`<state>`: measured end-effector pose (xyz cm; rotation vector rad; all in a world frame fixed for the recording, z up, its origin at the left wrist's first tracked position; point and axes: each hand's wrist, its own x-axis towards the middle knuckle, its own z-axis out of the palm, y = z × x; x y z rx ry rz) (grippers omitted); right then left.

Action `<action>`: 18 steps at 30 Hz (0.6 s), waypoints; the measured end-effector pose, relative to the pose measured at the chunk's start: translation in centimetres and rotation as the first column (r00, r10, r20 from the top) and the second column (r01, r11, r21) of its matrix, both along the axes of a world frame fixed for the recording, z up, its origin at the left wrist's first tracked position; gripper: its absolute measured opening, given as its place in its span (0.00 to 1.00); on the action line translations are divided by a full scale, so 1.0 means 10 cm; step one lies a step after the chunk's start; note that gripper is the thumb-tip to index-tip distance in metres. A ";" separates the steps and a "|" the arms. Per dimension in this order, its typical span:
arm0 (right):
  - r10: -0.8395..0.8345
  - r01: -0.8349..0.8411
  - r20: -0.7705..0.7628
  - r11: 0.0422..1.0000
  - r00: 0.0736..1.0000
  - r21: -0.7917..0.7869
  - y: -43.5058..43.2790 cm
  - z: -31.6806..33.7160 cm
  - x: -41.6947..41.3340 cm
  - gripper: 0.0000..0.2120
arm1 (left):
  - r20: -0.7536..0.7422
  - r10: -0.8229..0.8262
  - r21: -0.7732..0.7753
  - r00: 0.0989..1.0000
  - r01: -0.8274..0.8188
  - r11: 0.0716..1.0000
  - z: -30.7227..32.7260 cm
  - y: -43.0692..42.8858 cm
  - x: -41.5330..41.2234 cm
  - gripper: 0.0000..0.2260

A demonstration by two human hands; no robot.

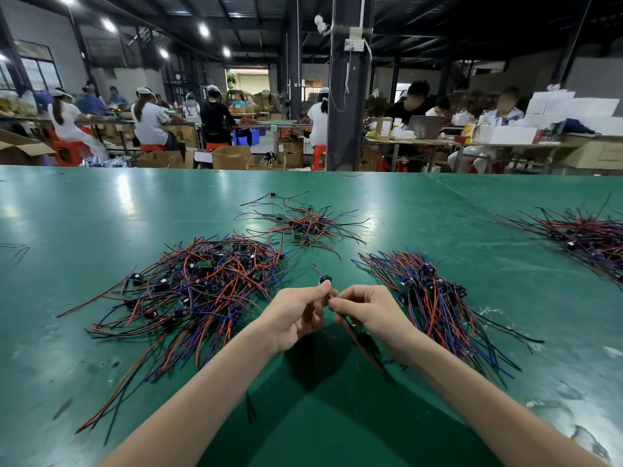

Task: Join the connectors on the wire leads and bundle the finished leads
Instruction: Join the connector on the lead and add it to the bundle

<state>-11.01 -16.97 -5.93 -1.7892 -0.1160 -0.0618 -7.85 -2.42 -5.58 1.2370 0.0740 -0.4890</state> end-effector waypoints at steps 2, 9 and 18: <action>0.003 0.000 0.026 0.995 1.000 -0.104 0.02 -0.03 -0.01 0.05 | -0.004 0.016 0.068 1.000 -0.016 0.998 0.00 0.01 0.00 0.11; -0.015 0.074 0.171 0.938 0.985 -0.340 0.04 -0.03 -0.03 0.07 | 0.117 0.006 0.265 0.993 -0.037 0.964 -0.02 0.05 0.01 0.12; 0.016 0.105 0.274 0.901 0.962 -0.422 0.06 -0.04 -0.06 0.08 | 0.106 0.016 0.232 0.994 -0.040 0.972 0.01 0.09 0.03 0.09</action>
